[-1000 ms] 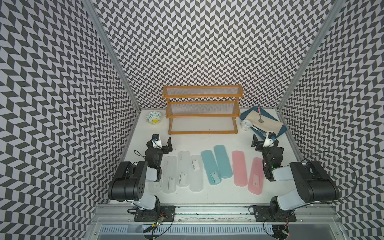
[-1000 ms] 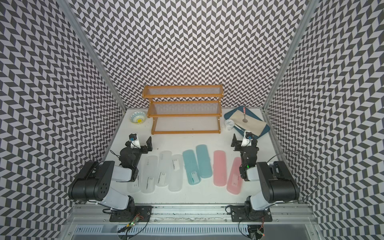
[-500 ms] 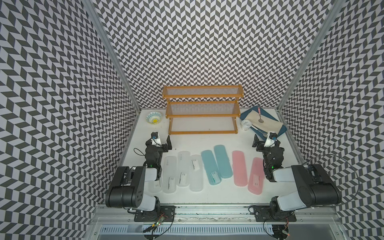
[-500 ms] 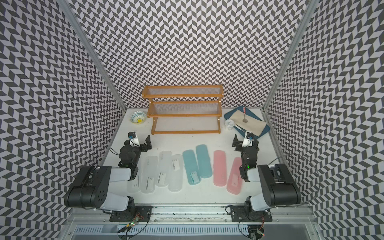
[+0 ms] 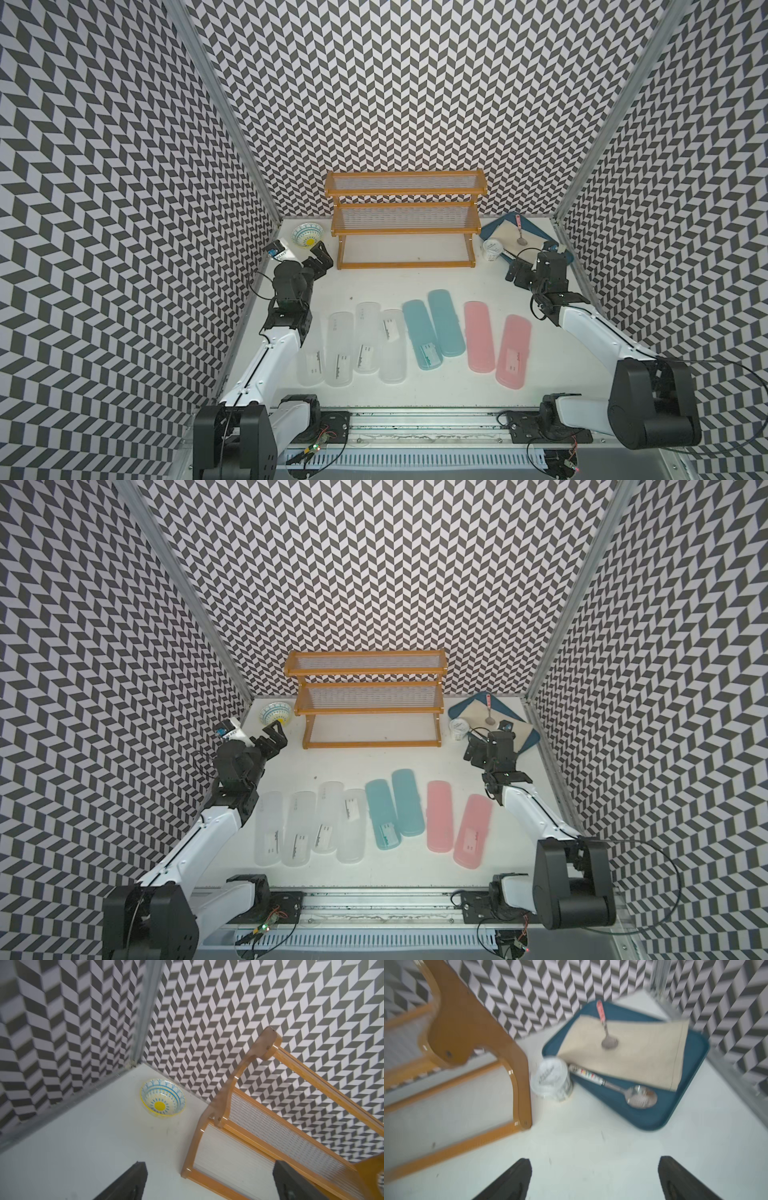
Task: Place the pencil cases on the shelf according to color
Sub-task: Pick up the pencil case from the center of the board.
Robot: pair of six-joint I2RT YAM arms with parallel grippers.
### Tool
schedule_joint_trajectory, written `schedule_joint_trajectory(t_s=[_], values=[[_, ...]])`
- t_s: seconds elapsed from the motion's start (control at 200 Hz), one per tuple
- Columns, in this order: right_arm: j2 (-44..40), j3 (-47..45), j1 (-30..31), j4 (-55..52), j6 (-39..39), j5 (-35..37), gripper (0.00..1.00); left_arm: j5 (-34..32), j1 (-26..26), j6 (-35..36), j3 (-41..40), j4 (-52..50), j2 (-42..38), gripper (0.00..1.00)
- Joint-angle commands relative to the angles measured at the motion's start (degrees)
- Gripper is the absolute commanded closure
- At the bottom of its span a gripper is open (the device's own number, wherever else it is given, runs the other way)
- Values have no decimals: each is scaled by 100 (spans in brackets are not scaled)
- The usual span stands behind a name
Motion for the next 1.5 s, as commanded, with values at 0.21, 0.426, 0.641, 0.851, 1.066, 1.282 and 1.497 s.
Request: schedule_joint_trajectory(t_s=[0.21, 0.426, 0.641, 0.851, 1.066, 1.282, 1.497], values=[[-569, -721, 340, -1392, 1050, -453, 1, 2068, -80, 360, 992, -2134, 104, 2], [-595, -788, 352, -1833, 1212, -341, 0, 2389, -103, 723, 784, -2145, -77, 2], [-543, -803, 352, -2016, 1340, -247, 1, 2607, -228, 657, 662, -2100, -108, 2], [-384, -741, 353, -2203, 1464, -103, 0, 2543, -429, 653, 632, -2132, -108, 2], [-207, -696, 381, -2292, 1578, 100, 0, 2792, -453, 575, 658, -2046, 17, 2], [293, -667, 569, -2191, 1592, 136, 0, 3054, -456, 468, 674, -1944, 137, 2], [497, -465, 588, -2192, 1492, 316, 13, 3128, -444, 438, 665, -1928, 139, 2]])
